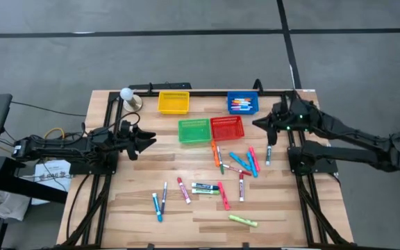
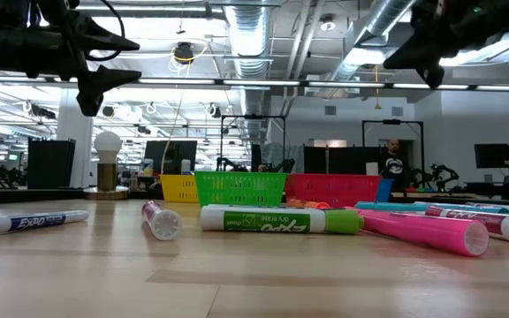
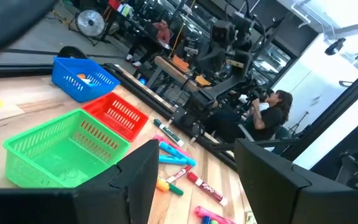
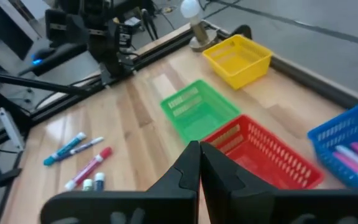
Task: Pick & Place Markers
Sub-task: Put the small red marker pen into the red bin
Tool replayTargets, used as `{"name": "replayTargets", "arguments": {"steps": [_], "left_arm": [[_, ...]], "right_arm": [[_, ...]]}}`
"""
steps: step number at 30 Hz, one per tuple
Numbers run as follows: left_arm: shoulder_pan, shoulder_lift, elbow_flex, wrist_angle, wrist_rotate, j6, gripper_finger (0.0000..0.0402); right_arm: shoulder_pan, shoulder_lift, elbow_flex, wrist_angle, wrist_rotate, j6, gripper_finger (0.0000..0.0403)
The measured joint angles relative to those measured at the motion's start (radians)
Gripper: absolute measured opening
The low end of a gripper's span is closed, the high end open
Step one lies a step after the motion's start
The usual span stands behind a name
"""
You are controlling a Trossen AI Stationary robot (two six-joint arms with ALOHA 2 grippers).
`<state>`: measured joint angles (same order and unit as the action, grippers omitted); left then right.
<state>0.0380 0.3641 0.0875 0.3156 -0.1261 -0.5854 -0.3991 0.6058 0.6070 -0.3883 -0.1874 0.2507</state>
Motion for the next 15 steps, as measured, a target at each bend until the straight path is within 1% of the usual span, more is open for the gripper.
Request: {"name": "replayTargets", "arguments": {"steps": [4, 8, 12, 15], "left_arm": [[0.000, 0.005, 0.000, 0.000, 0.000, 0.000, 0.0209], [0.000, 0.023, 0.000, 0.000, 0.000, 0.000, 0.0209], [0.000, 0.052, 0.000, 0.000, 0.000, -0.003, 0.0209], [0.000, 0.078, 0.000, 0.000, 0.000, -0.024, 0.0209]], "right_arm": [[0.066, -0.056, -0.073, 0.011, 0.036, 0.068, 0.0000], [0.124, -0.090, -0.138, -0.014, 0.060, 0.148, 0.0000], [0.171, -0.085, -0.158, -0.136, 0.061, 0.214, 0.0000], [0.196, -0.066, -0.158, -0.220, 0.064, 0.233, 0.0000]]}}
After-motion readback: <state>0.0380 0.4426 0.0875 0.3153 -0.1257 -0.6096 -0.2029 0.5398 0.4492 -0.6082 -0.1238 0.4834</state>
